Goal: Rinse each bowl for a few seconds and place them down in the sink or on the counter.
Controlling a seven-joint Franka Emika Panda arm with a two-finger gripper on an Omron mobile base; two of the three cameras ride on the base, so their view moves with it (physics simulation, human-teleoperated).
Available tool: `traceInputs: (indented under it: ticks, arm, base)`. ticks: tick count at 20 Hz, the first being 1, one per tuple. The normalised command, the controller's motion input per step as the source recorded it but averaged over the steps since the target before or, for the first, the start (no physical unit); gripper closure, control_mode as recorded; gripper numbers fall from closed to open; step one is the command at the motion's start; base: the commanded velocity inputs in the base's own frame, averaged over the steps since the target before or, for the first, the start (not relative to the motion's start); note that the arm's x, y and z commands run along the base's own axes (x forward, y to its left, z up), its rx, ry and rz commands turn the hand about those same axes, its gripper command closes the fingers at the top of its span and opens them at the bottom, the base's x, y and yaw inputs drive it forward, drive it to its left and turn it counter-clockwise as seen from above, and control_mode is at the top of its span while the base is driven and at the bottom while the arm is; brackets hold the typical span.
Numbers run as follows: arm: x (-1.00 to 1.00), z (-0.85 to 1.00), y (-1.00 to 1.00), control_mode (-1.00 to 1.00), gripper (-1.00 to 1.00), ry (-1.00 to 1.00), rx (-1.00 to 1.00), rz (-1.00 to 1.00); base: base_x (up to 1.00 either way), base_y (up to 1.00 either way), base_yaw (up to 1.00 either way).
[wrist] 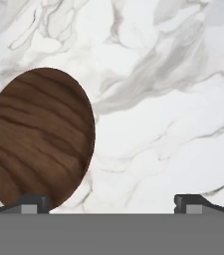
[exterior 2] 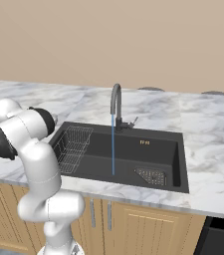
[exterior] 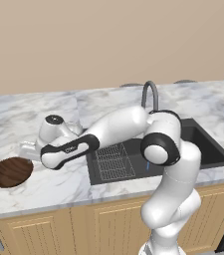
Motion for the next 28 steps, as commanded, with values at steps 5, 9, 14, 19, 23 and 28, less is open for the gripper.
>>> traceInputs:
  ticks: [5,9,14,19,23,28]
  arm:
    - [0.06,-0.13,0.05,-1.0,-1.0,0.0,0.04,0.0]
    - [0.12,-0.12,0.1,-1.0,-1.0,0.0,0.02,0.0]
    - [0.17,-0.08,0.16,-1.0,-1.0,0.0,0.0,0.0]
    - [0.19,-0.06,0.21,-1.0,-1.0,0.0,0.0,0.0]
    - [0.18,-0.07,0.26,-1.0,-1.0,0.0,0.0,0.0]
    - [0.13,-0.13,0.2,-1.0,-1.0,0.0,0.0,0.0]
  base:
    - [0.0,0.0,0.0]
    - [0.0,0.0,0.0]
    - [0.0,0.0,0.0]
    - [0.0,0.0,0.0]
    - [0.0,0.0,0.0]
    - [0.0,0.0,0.0]
